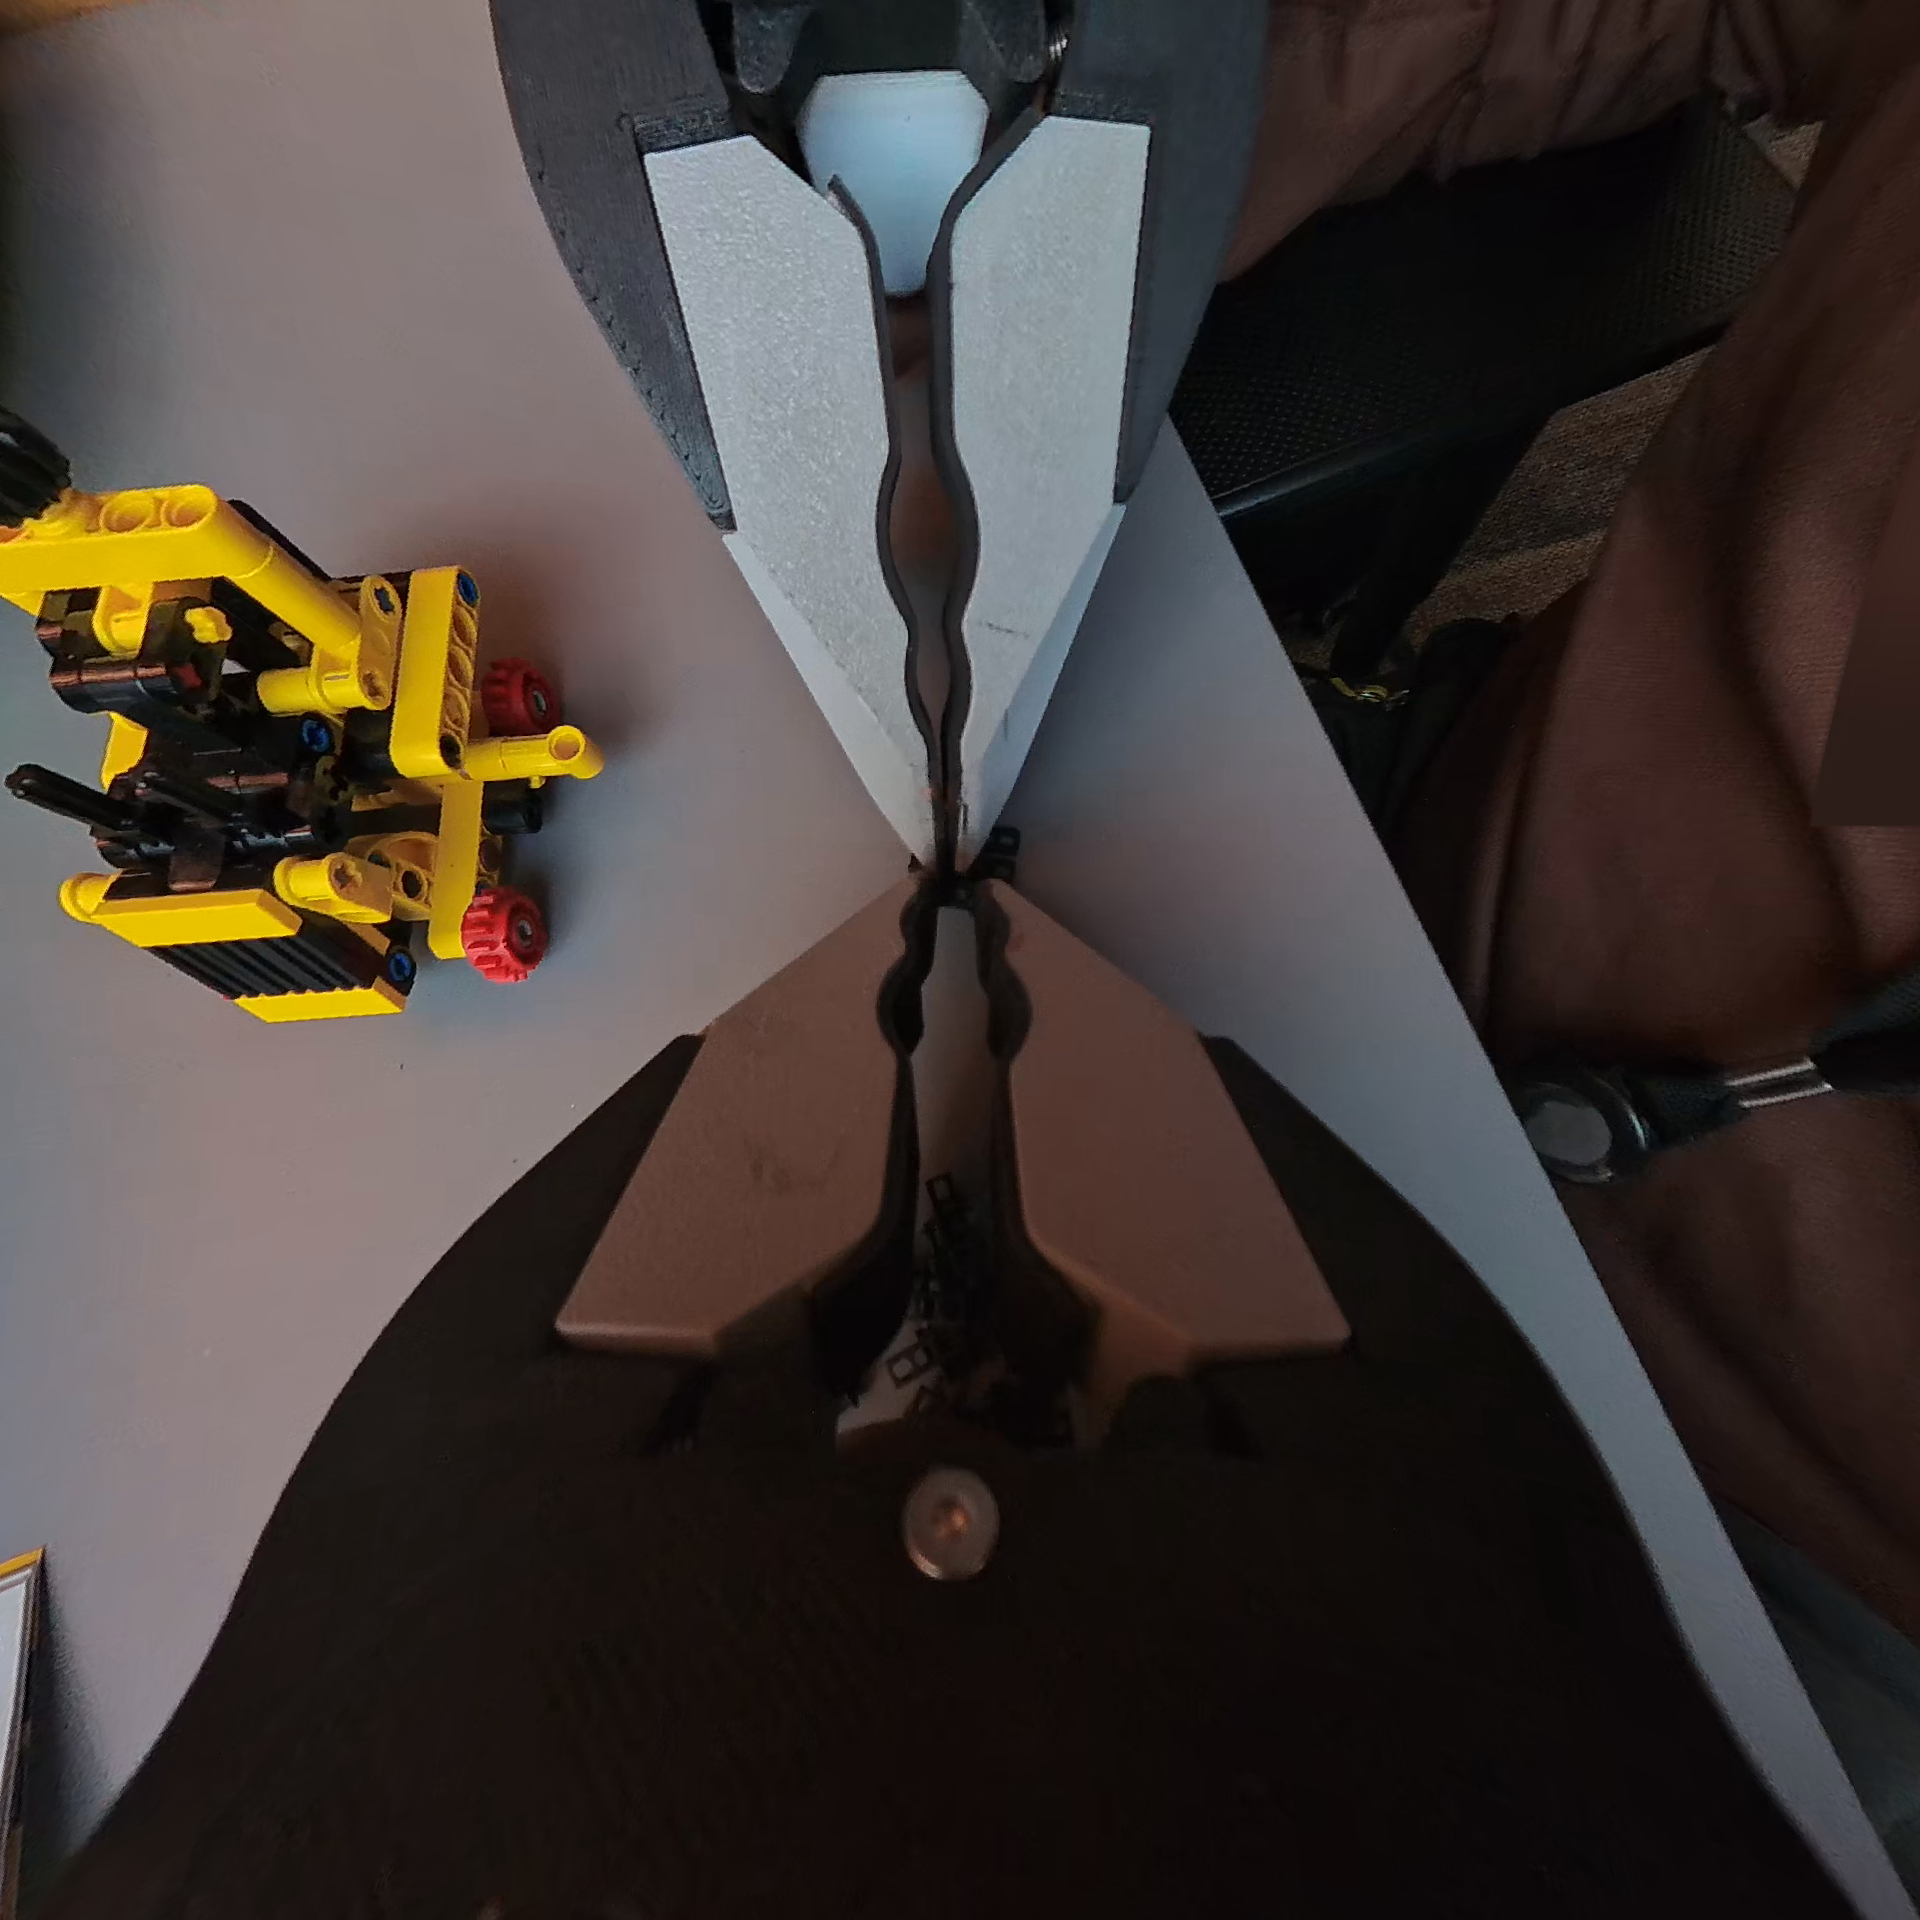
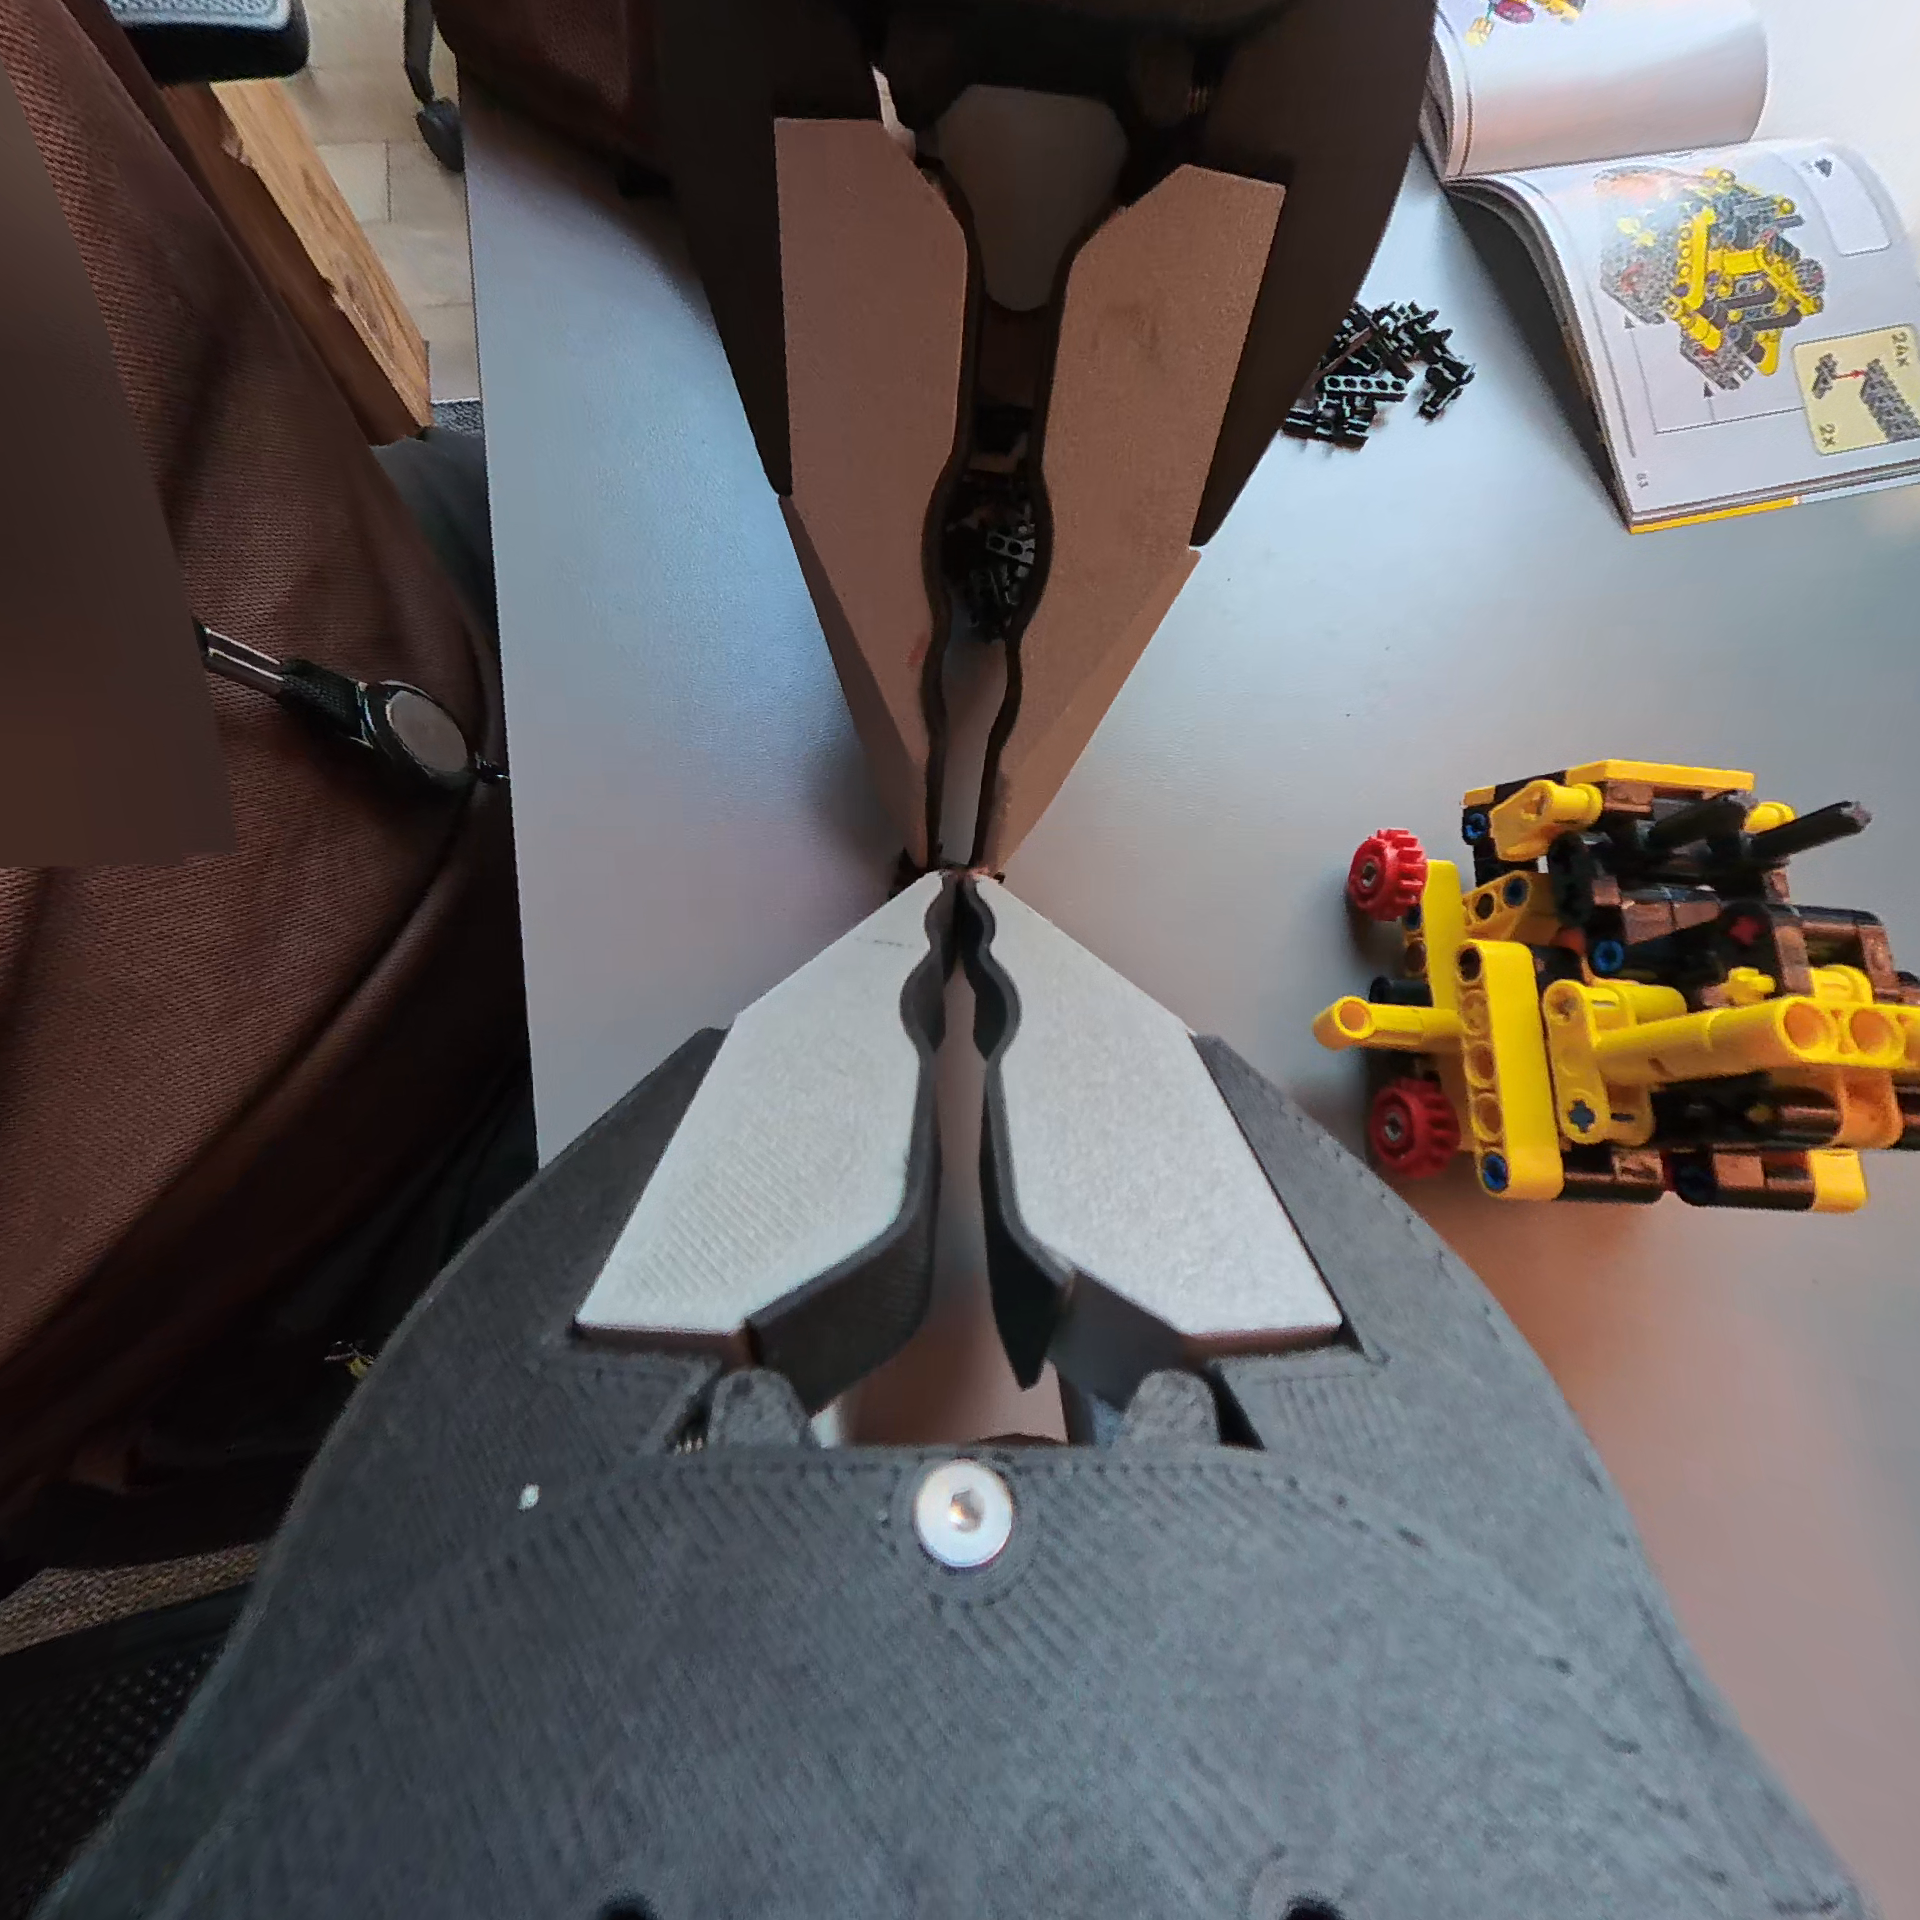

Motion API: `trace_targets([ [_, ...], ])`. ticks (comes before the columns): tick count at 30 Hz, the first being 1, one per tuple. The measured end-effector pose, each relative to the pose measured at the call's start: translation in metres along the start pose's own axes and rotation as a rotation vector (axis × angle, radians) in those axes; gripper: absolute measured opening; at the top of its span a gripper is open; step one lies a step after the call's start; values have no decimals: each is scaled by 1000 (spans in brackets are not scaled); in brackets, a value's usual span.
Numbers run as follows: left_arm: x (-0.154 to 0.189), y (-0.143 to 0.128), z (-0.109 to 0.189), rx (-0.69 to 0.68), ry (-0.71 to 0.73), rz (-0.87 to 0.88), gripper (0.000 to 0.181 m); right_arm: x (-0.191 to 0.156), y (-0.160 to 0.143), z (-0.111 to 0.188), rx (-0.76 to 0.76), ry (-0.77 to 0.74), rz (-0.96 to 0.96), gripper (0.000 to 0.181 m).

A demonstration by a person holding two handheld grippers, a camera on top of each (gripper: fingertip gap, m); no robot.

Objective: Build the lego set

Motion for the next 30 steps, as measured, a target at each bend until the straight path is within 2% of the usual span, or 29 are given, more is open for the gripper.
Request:
trace_targets([
  [6, 0, 0, 0, 0, 5, -1, 4, 3, 2, 6, 63, 26, -36, 0],
  [19, 0, 0, 0, 0, -8, 7, 4, -3, 2, -1, 0, -19, 31, 0],
  [30, 0, 0, -1, -4, 6, 4, 4, 4, 2, 1, 16, 29, -30, 0],
])
Point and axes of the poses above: each gripper's, where its closed fingertips meet, z back along the fingers, y out of its top, x = y × z across the jaws, the point moved 10 cm from there along z, back along the fingers, and after that the axes turned 12 degrees about -z, right-handed, at the moved point
